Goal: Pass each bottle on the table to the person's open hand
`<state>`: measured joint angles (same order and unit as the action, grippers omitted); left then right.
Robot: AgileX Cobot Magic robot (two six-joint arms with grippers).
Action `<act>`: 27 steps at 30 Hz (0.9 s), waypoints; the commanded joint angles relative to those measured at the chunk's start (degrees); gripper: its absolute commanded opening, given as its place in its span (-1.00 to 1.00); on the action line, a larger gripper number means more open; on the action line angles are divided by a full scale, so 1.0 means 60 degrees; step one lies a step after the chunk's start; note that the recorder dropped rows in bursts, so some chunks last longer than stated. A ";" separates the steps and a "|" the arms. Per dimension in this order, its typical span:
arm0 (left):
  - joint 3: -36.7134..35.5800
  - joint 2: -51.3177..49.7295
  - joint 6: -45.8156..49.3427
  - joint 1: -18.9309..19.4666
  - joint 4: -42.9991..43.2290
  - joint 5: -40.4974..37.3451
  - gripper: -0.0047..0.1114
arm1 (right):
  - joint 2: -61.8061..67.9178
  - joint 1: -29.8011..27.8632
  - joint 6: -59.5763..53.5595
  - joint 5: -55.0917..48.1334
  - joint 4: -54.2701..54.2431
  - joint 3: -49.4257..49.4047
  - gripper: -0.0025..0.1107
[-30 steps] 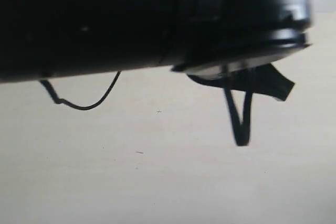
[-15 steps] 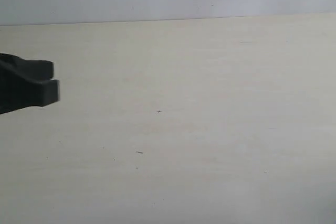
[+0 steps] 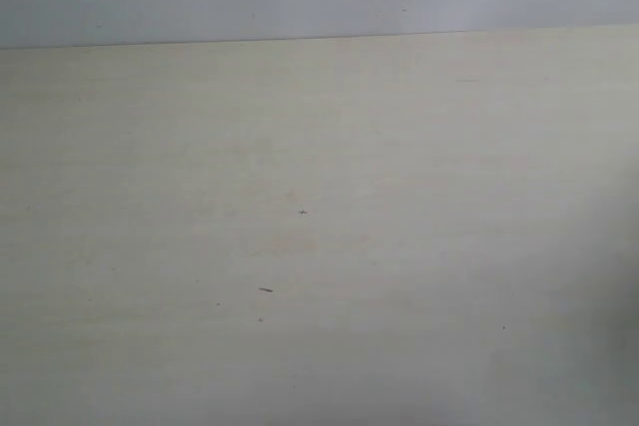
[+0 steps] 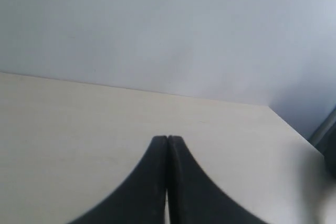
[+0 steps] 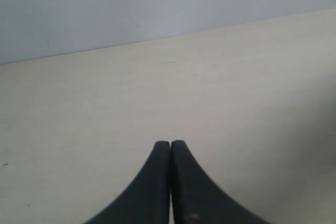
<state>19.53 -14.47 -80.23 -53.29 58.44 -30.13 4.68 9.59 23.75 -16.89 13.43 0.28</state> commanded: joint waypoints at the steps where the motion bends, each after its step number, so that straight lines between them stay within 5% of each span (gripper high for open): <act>1: -0.0128 0.0240 0.0125 0.0018 -0.0085 -0.0121 -0.92 | 0.0071 -0.0049 -0.0022 0.0114 0.0003 -0.0047 -0.96; 19: -0.0134 0.0410 0.0151 0.0023 -0.0085 -0.0103 -0.92 | 0.0071 -0.0049 -0.0022 0.0114 0.0003 -0.0047 -0.96; 27: -0.0134 0.0876 0.0151 0.2015 -0.0085 -0.0060 -0.92 | 0.0071 -0.0049 -0.0022 0.0114 0.0003 -0.0047 -0.96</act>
<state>18.85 -9.93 -79.65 -45.26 57.82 -30.36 4.68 9.59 23.75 -16.89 13.43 0.28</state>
